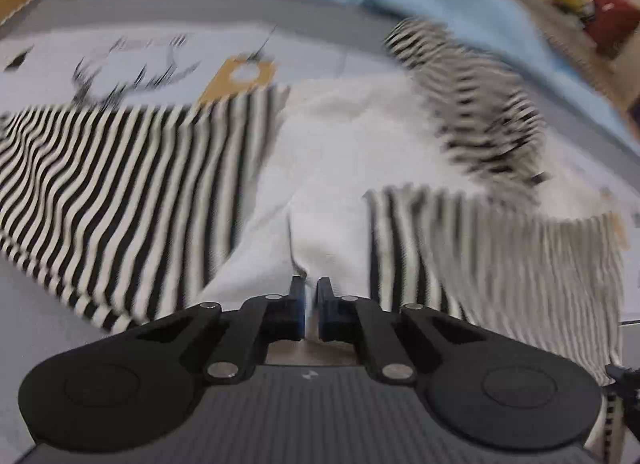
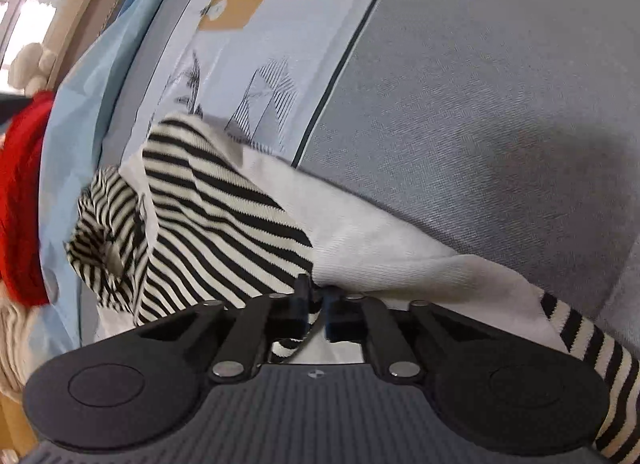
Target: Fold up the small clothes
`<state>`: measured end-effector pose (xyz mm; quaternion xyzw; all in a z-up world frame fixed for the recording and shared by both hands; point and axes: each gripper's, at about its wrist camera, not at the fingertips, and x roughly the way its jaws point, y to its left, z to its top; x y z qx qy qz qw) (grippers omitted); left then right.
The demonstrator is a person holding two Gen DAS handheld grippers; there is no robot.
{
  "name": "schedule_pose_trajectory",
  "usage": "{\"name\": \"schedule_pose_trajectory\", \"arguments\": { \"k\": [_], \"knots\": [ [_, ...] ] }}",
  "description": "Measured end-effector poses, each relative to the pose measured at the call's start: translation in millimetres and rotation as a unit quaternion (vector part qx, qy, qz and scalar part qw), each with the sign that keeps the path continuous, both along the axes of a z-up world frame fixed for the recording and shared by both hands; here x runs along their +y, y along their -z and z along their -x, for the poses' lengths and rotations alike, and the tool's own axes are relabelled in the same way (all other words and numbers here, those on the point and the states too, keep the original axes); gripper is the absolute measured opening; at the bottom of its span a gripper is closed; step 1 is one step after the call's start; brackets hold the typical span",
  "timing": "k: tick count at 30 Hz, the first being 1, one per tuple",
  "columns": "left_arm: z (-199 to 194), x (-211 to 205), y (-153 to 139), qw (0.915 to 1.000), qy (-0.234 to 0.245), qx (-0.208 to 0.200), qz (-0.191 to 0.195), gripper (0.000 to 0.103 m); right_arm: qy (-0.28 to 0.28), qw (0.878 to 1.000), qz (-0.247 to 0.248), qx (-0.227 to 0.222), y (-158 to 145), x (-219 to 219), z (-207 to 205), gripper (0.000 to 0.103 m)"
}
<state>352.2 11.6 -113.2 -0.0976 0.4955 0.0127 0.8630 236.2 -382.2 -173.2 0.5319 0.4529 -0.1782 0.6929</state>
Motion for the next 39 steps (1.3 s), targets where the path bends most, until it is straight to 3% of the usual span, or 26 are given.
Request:
{"name": "schedule_pose_trajectory", "arguments": {
  "k": [2, 4, 6, 8, 12, 15, 18, 21, 23, 24, 26, 27, 32, 36, 39],
  "knots": [
    [3, -8, -14, 0.9985, 0.027, -0.03, 0.036, 0.005, 0.029, 1.0, 0.008, -0.007, -3, -6, 7, 0.003],
    [5, -21, -21, 0.9973, 0.054, -0.039, 0.031, 0.005, 0.077, 0.996, 0.043, -0.015, -13, -16, 18, 0.003],
    [5, -26, -16, 0.9981, 0.058, -0.021, 0.0, 0.005, 0.084, 0.995, 0.043, -0.017, -11, -23, 17, 0.003],
    [2, -15, -5, 0.9992, 0.035, 0.019, 0.004, 0.005, 0.08, 0.996, 0.028, -0.005, -5, -23, 18, 0.004],
    [4, -2, -1, 0.9985, 0.017, 0.052, 0.005, 0.005, 0.031, 0.998, 0.062, 0.008, -23, -4, 17, 0.009],
    [5, 0, -6, 0.9985, 0.016, 0.052, 0.009, 0.006, -0.025, 0.995, 0.093, -0.021, -45, 24, 14, 0.009],
    [10, -8, -20, 0.9996, 0.014, 0.013, -0.02, 0.006, -0.065, 0.984, 0.158, -0.059, -64, 47, 7, 0.013],
    [11, -22, -29, 0.9977, 0.049, -0.027, -0.037, 0.008, -0.072, 0.966, 0.229, -0.092, -71, 50, 0, 0.017],
    [8, -20, -20, 0.9985, 0.051, -0.006, -0.019, 0.008, -0.082, 0.968, 0.227, -0.075, -57, 43, -13, 0.026],
    [6, -16, -9, 0.9986, 0.048, 0.022, -0.005, 0.009, -0.094, 0.971, 0.213, -0.054, -46, 38, -18, 0.026],
    [3, -11, 12, 0.995, 0.057, 0.081, 0.009, 0.021, -0.101, 0.978, 0.182, 0.0, -20, 29, -24, 0.024],
    [4, -7, 16, 0.995, 0.055, 0.083, 0.008, 0.022, -0.092, 0.982, 0.165, 0.004, -15, 26, -22, 0.024],
    [12, 35, -24, 0.9985, 0.017, -0.017, 0.05, 0.023, -0.105, 0.975, 0.191, -0.041, -41, 39, -26, 0.027],
    [19, 84, -38, 0.9965, -0.04, -0.067, 0.031, 0.023, -0.138, 0.961, 0.225, -0.078, -57, 61, -33, 0.027],
    [24, 138, -38, 0.9901, -0.103, -0.093, 0.019, 0.023, -0.158, 0.954, 0.236, -0.091, -61, 76, -41, 0.027]
  ]
}}
